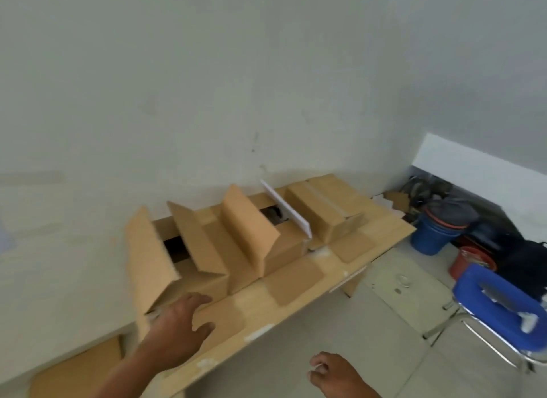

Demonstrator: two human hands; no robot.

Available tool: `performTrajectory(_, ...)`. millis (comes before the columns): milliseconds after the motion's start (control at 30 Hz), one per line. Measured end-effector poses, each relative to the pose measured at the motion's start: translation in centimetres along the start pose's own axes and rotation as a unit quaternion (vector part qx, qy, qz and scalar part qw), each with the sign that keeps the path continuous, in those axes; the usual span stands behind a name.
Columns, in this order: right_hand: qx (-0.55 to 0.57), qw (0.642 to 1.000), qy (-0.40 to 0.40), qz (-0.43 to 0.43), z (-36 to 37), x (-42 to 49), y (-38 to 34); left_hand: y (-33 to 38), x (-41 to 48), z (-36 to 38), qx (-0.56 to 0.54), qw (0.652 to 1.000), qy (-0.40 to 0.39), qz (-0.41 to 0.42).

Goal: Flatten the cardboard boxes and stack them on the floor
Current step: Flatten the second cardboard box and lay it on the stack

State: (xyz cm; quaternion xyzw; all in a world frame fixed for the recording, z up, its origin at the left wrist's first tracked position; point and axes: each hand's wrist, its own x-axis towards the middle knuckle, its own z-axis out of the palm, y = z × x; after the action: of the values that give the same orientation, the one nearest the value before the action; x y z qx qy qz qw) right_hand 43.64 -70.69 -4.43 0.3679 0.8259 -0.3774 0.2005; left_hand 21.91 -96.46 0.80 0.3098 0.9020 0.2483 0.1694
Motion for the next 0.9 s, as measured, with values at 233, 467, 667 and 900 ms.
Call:
performTrajectory(233, 0.016, 0.995, 0.089, -0.032, -15.4, 1.6, 9.2, 16.0, 7.1, 8.6, -0.086, 0.996, -0.009, 0.024)
performTrajectory(467, -0.001, 0.989, 0.125, -0.078, -26.1, 8.2, 11.0, 25.4, 17.4, 11.9, -0.058, 0.998, -0.026, 0.030)
performTrajectory(667, -0.034, 0.983, 0.127, -0.127, -33.9, 17.8, 9.4, 30.0, 30.7, 14.3, -0.065, 0.997, -0.020, 0.030)
performTrajectory(900, -0.120, 0.972, 0.131, -0.153, -42.7, 27.4, 8.5, 33.7, 45.3, 16.5, -0.011, 0.998, -0.060, 0.000)
